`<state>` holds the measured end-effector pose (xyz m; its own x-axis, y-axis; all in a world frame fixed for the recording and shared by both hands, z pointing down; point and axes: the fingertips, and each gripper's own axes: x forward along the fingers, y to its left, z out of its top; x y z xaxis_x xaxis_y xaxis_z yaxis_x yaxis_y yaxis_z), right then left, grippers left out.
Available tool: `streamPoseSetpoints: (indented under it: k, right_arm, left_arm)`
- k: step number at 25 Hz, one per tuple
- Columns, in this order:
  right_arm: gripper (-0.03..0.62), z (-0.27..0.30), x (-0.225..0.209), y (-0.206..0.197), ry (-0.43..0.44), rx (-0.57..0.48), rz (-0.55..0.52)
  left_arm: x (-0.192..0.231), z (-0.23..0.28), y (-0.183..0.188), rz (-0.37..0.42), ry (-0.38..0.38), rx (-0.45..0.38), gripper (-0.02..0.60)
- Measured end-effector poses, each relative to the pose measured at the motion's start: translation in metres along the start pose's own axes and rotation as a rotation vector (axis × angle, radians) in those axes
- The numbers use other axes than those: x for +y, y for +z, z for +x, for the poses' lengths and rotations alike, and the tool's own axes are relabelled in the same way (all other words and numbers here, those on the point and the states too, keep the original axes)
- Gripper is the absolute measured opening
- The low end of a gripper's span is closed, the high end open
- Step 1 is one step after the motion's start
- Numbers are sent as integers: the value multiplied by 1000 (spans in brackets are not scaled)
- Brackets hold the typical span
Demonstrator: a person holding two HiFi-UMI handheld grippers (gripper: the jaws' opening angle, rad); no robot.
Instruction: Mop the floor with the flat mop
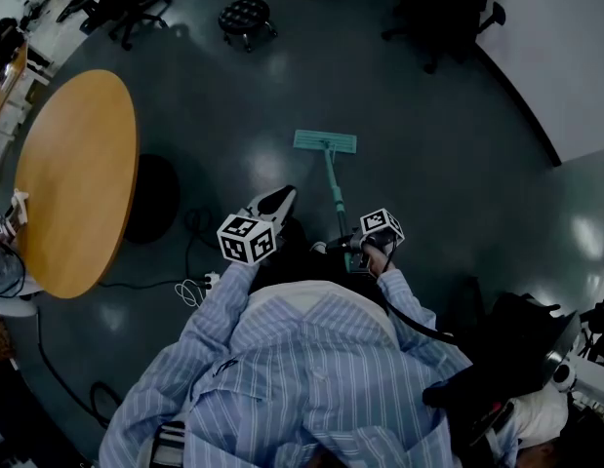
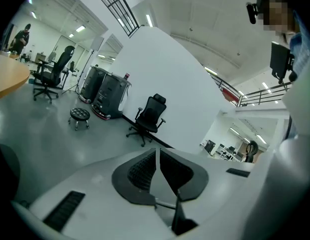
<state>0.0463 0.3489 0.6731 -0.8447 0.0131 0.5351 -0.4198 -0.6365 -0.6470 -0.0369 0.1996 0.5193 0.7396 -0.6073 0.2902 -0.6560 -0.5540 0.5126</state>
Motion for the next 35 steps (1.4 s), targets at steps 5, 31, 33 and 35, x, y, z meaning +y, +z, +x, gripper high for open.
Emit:
streamPoseSetpoints:
  k: [5, 31, 33, 35]
  right_arm:
    - [18, -2, 2, 4, 25, -2, 6]
    - [18, -33, 108, 131, -29, 27, 6]
    - [18, -36, 123, 147, -34, 28, 12]
    - [18, -37, 139, 168, -36, 28, 16]
  left_arm:
    - [0, 3, 14, 3, -3, -14, 31]
    - [129, 145, 88, 44, 6, 160, 31]
    - [147, 161, 98, 41, 7, 178, 31]
    - [166, 177, 109, 32, 11, 187, 31]
